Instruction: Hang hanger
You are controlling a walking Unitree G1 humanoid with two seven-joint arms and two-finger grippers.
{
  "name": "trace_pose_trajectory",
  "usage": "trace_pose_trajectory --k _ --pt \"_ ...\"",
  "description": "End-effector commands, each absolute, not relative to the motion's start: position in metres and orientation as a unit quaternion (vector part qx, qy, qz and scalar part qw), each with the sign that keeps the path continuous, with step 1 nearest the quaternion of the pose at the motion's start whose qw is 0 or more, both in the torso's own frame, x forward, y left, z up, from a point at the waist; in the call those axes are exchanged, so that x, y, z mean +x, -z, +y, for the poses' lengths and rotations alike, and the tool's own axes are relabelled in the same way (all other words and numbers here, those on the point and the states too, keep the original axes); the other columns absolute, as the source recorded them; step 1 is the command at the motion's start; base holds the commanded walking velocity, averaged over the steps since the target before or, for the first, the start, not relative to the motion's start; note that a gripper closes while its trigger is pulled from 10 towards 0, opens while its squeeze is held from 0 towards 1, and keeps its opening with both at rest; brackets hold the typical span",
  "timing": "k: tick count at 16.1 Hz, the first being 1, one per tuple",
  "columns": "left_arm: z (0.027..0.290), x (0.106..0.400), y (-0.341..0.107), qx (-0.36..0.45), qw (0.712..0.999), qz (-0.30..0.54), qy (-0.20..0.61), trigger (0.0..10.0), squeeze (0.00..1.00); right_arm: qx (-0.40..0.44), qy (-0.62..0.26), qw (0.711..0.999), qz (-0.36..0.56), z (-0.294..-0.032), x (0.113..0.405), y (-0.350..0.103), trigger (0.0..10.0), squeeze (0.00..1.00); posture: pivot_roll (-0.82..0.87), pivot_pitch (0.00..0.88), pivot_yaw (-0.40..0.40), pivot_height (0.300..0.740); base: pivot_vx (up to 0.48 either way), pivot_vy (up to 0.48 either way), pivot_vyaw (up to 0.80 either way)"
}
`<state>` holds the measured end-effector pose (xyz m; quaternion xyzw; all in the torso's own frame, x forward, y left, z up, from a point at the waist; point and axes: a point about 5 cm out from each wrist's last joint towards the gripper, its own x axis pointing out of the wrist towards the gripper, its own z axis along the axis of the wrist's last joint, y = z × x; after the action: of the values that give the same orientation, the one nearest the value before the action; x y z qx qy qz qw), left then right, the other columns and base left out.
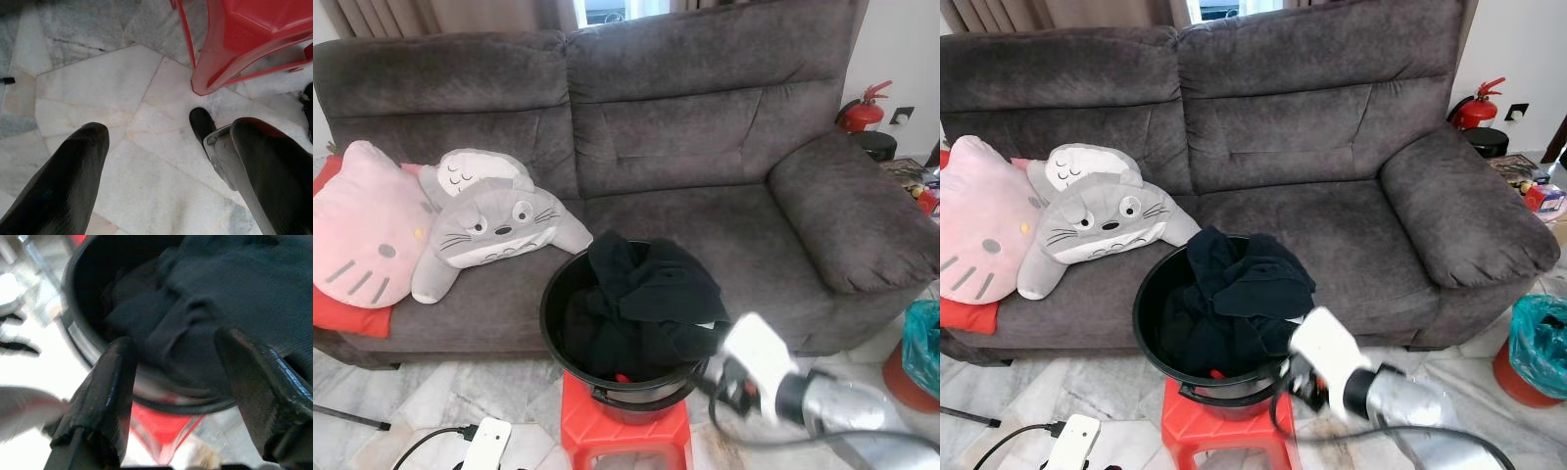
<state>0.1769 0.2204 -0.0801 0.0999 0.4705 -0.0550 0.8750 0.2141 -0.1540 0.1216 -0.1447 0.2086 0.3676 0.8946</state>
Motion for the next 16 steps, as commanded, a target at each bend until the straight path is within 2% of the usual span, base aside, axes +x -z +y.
trace_pose_trajectory --k 1,2,4,5,6,9,10,14,16 --pt "0.223 0.175 0.081 0.111 0.870 0.477 0.061 10.0 0.00 -0.129 -0.354 0.905 0.196 -0.153 0.219 -0.126 10.0 0.00 -0.17 0.000 0.107 0.740 0.000 0.000 0.00" --pt "0.223 0.174 0.081 0.111 0.870 0.477 0.060 10.0 0.00 -0.102 -0.328 0.922 0.177 -0.150 0.230 -0.131 10.0 0.00 -0.17 0.000 0.107 0.740 0.000 0.000 0.00" --pt "0.223 0.174 0.081 0.111 0.869 0.478 0.060 10.0 0.00 -0.076 -0.300 0.936 0.168 -0.147 0.240 -0.134 10.0 0.00 -0.17 0.000 0.107 0.740 0.000 0.000 0.00" --pt "0.223 0.173 0.081 0.111 0.869 0.479 0.059 10.0 0.00 -0.072 -0.292 0.943 0.139 -0.143 0.244 -0.137 10.0 0.00 -0.17 0.000 0.106 0.740 0.000 0.000 0.00" --pt "0.224 0.173 0.081 0.111 0.869 0.478 0.055 10.0 0.00 -0.040 -0.238 0.968 0.069 -0.142 0.253 -0.147 10.0 0.00 -0.16 0.000 0.105 0.740 0.000 0.000 0.00" --pt "0.224 0.173 0.081 0.109 0.871 0.476 0.051 10.0 0.00 -0.037 -0.188 0.981 0.014 -0.138 0.252 -0.153 10.0 0.00 -0.17 0.003 0.103 0.740 0.000 0.000 0.00" --pt "0.224 0.173 0.081 0.109 0.871 0.476 0.051 10.0 0.00 -0.042 -0.129 0.991 -0.007 -0.144 0.251 -0.155 10.0 0.00 -0.17 0.004 0.102 0.740 0.000 0.000 0.00" --pt "0.225 0.174 0.080 0.110 0.876 0.469 0.044 10.0 0.00 -0.028 -0.011 0.999 -0.014 -0.165 0.238 -0.142 10.0 0.00 -0.17 0.005 0.096 0.740 0.000 0.000 0.00" --pt "0.235 0.174 0.078 0.110 0.879 0.463 0.028 10.0 0.00 -0.005 0.048 0.999 -0.013 -0.177 0.230 -0.133 10.0 0.00 -0.17 0.006 0.101 0.740 0.000 0.000 0.00"
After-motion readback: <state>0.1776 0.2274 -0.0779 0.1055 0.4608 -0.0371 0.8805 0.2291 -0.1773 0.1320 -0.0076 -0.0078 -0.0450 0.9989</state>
